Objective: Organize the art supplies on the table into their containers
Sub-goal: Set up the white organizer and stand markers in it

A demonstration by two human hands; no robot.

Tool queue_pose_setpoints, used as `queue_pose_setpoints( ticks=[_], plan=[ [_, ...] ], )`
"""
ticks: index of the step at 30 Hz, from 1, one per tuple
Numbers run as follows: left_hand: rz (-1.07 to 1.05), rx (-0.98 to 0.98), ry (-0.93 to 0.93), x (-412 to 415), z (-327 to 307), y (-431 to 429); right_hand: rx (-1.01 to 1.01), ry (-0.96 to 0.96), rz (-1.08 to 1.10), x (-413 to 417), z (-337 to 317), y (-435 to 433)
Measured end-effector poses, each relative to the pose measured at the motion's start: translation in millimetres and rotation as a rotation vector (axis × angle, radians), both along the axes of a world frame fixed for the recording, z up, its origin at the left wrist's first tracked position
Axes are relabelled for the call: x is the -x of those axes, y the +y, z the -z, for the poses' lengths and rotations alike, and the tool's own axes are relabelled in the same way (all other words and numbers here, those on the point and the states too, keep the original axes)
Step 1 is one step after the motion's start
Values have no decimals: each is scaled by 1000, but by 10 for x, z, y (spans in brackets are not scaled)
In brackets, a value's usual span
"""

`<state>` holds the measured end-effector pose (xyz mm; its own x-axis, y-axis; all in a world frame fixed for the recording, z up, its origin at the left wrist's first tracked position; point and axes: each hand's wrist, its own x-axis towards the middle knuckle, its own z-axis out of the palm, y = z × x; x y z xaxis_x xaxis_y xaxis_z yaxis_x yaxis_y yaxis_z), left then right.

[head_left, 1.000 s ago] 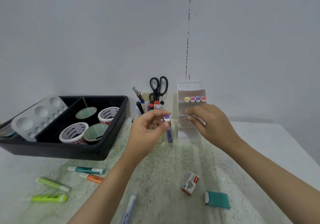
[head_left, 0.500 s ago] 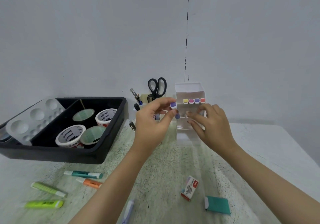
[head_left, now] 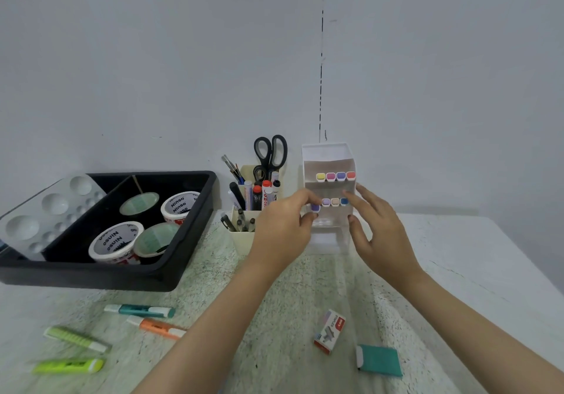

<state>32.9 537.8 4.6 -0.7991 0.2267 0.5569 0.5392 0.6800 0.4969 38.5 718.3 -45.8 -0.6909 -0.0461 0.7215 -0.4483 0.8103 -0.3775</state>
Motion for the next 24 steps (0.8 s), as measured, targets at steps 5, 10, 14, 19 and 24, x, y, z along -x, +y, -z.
queue_pose_setpoints(
  ticks=[5, 10, 14, 19, 24],
  plan=[
    [-14, 46, -48, 77, 18, 89, 49, -53, -70, 20, 47, -6],
    [-34, 55, -140, 125, -9, 188, 87, -38, -96, 18, 67, -36],
    [-17, -5, -139, 123, 29, 201, 66, -41, -87, 14, 67, -44],
    [46, -135, -185, 177, 148, 196, 84, -63, -105, 8, 56, -42],
    [73, -266, -239, 201, 213, 210, 102, -57, -119, -15, 75, -44]
  ],
)
